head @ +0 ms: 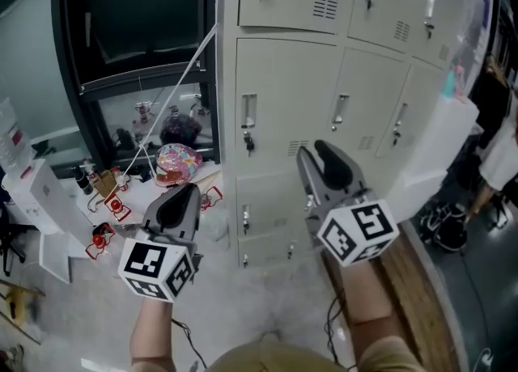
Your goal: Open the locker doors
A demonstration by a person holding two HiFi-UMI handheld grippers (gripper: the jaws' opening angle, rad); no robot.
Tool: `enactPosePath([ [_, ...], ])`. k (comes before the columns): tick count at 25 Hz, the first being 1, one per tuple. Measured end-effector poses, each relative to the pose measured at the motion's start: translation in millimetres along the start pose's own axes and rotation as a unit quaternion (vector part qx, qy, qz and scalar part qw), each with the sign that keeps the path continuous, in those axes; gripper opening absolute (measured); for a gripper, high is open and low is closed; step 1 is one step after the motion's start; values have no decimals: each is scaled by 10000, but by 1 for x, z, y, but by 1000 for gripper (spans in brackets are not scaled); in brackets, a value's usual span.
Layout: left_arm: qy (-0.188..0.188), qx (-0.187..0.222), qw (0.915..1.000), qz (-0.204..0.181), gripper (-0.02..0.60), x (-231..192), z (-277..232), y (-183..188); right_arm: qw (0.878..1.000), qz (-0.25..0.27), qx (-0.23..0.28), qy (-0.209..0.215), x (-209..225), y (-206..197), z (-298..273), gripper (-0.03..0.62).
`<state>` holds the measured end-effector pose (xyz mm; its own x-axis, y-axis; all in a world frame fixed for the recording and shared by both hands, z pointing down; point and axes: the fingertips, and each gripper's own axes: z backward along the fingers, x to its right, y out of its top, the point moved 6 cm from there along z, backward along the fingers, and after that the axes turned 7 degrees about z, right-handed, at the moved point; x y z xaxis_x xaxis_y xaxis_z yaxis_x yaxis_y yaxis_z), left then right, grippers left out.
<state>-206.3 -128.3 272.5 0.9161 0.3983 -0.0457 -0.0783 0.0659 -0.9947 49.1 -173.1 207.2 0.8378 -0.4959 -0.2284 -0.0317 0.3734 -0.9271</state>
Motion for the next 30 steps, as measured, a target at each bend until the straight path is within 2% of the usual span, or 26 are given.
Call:
enactPosePath([
  [11,345,426,9975,-441,5,13,-52,47,9963,303,517,610,47,28,-64,106],
  [17,453,499,9956,-654,5,8,-71,67,9944,409,722,655,63,46,-94,106],
  [23,312,646,9935,-887,5,-11,-94,90,9935,614,758,588,65,64,-133,106],
  [30,-51,995,9881,-1172,5,-41,-122,131,9887,946,1121,321,63,105,-177,106],
])
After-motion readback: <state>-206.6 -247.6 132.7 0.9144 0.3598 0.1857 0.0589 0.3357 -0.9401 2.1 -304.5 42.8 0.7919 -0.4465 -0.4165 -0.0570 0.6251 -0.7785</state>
